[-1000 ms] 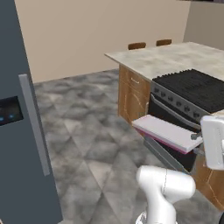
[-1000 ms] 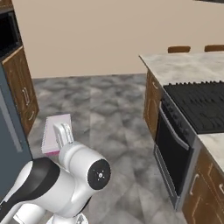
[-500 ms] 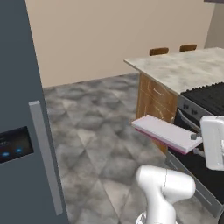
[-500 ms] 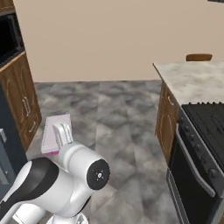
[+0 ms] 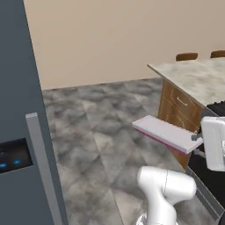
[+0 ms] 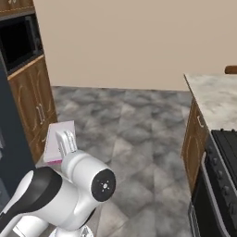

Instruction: The ice cube tray has been filled with water. Take the tray and place it in the freezer to make ice. Close the freezer door after placing the tray.

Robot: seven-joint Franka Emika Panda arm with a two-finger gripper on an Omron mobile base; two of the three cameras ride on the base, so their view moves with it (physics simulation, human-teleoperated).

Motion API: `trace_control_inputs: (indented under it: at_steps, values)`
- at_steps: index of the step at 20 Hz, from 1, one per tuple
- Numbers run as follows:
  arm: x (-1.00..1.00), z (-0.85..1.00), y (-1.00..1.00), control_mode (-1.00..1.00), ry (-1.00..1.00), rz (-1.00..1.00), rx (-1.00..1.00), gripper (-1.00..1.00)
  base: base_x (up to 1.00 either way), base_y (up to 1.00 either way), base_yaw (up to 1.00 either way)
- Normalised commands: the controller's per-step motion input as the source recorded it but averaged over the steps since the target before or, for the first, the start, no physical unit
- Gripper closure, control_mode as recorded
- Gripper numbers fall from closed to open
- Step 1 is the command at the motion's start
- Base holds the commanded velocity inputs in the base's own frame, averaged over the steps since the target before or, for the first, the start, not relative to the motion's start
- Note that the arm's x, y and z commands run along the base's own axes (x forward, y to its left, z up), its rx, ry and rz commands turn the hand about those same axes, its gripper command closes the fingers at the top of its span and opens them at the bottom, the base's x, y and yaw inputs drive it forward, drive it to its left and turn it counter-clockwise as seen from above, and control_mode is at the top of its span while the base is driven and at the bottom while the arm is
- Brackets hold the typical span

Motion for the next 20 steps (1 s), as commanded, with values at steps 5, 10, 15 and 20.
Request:
trace_control_inputs:
  at_steps: [5, 10, 15, 20]
  values:
    - [0.00, 0.00, 0.00, 1.00, 0.00, 0.00, 0.00, 1.00, 0.46, -0.35, 0.32]
    - [0.00, 0.00, 0.00, 1.00, 0.00, 0.00, 0.00, 1.00, 0.43, -0.53, 0.40]
    - [0.00, 0.00, 0.00, 1.00, 0.00, 0.00, 0.00, 1.00, 0.57, -0.48, 0.45]
    - [0.00, 0.00, 0.00, 1.00, 0.00, 0.00, 0.00, 1.00, 0.75, -0.20, 0.43]
